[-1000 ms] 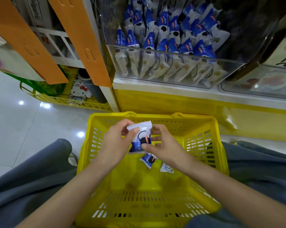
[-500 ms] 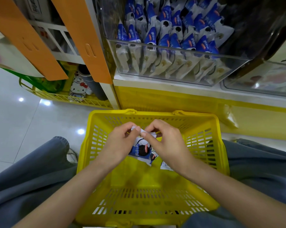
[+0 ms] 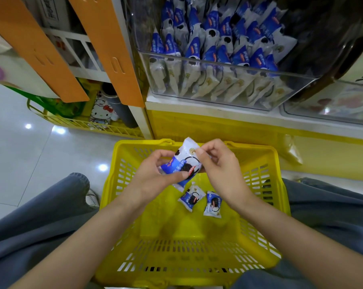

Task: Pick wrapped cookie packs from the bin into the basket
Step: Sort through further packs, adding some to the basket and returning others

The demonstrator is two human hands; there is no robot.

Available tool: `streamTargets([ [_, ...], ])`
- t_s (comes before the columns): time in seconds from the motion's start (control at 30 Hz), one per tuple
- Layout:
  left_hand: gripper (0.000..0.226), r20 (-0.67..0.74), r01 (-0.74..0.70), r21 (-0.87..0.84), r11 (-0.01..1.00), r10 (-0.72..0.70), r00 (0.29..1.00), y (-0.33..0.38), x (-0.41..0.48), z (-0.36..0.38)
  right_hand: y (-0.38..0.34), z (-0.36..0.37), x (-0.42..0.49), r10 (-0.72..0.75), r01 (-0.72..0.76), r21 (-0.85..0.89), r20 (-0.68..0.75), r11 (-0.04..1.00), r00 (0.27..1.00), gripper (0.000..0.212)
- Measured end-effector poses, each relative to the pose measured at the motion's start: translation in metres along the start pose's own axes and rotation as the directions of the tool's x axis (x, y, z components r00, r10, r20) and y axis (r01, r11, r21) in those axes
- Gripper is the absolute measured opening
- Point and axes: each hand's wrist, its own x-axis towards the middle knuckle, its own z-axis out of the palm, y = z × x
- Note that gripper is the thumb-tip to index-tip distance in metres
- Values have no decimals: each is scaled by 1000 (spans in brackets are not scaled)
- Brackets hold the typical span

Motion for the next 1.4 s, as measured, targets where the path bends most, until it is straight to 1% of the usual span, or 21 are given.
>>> streamTargets([
  [0.07, 42, -38, -10, -95, 995, 7, 999, 0, 2, -2, -1, 0, 1, 125, -124, 191, 6, 974, 992, 18],
  [0.13, 37, -40, -26, -185, 982, 19, 999, 1, 2, -2, -2, 1, 1, 231, -233, 301, 43, 925, 972, 17],
  [0.17, 32, -54, -46, -195, 980, 36, 998, 1, 2, -1, -3, 1, 2, 260, -271, 295, 77, 916, 963, 16],
  [0.23, 24, -119, -97, -176, 980, 76, 990, 0, 3, 0, -1, 1, 3, 280, -302, 158, 146, 940, 949, 18],
  [0.3, 22, -197, -141, -117, 983, 116, 974, -1, 6, -2, 2, 1, 3, 278, -264, -93, 202, 960, 939, 21],
  [0.37, 19, -241, -178, -31, 984, 165, 956, -1, 8, -4, 4, 1, 0, 230, -169, -276, 209, 946, 950, 9],
  [0.4, 17, -247, -193, 14, 981, 190, 950, -2, 9, -4, 5, 1, -2, 187, -114, -335, 193, 935, 963, 12],
  [0.43, 14, -242, -209, 57, 976, 216, 946, -2, 10, -4, 6, 1, -3, 134, -56, -373, 186, 926, 973, 29],
  [0.47, 11, -228, -223, 102, 970, 241, 944, -3, 10, -4, 6, 1, -4, 74, 3, -372, 192, 928, 979, 41],
  [0.53, 9, -179, -242, 191, 951, 276, 944, -4, 10, -4, 2, 1, -4, 3, 66, -294, 228, 953, 974, 47],
  [0.63, 11, -98, -293, 268, 918, 328, 940, -3, 9, -2, -4, 3, -5, -15, 50, -131, 255, 990, 967, 31],
  [0.7, 20, -50, -320, 306, 897, 351, 935, -2, 7, -1, -5, 3, -4, -38, 58, -88, 217, 994, 975, 15],
  [0.77, 26, -9, -317, 298, 900, 335, 942, -1, 6, 1, -4, 2, -4, -70, 84, -68, 177, 994, 982, 8],
  [0.9, 25, 3, -246, 158, 956, 248, 969, 3, 6, 5, -3, 0, -6, -159, 174, -101, 139, 980, 977, 19],
  [0.97, 15, -24, -211, 96, 973, 214, 977, 5, 8, 6, -2, -3, -5, -212, 231, -184, 116, 956, 970, 17],
  [1.03, 3, -106, -194, 137, 971, 209, 972, 4, 11, 5, -4, -8, -1, -266, 273, -247, 60, 930, 962, 11],
  [1.1, 5, -159, -156, 186, 970, 187, 970, 4, 14, 4, -9, -13, 2, -307, 298, -253, 2, 921, 952, 9],
  [1.13, 10, -158, -121, 148, 982, 144, 977, 5, 15, 4, -10, -14, 2, -325, 314, -252, -2, 915, 946, 7],
  [1.27, 38, -60, 123, -203, 971, -138, 989, 12, 17, 4, -12, -14, -7, -434, 448, -258, 111, 856, 894, 4],
  [1.33, 42, 3, 157, -286, 945, -163, 987, 12, 15, 2, -11, -16, -11, -476, 518, -287, 208, 805, 855, 3],
  [1.4, 34, 15, 108, -310, 945, -109, 994, 9, 11, 2, -10, -17, -13, -502, 584, -342, 302, 736, 810, 4],
])
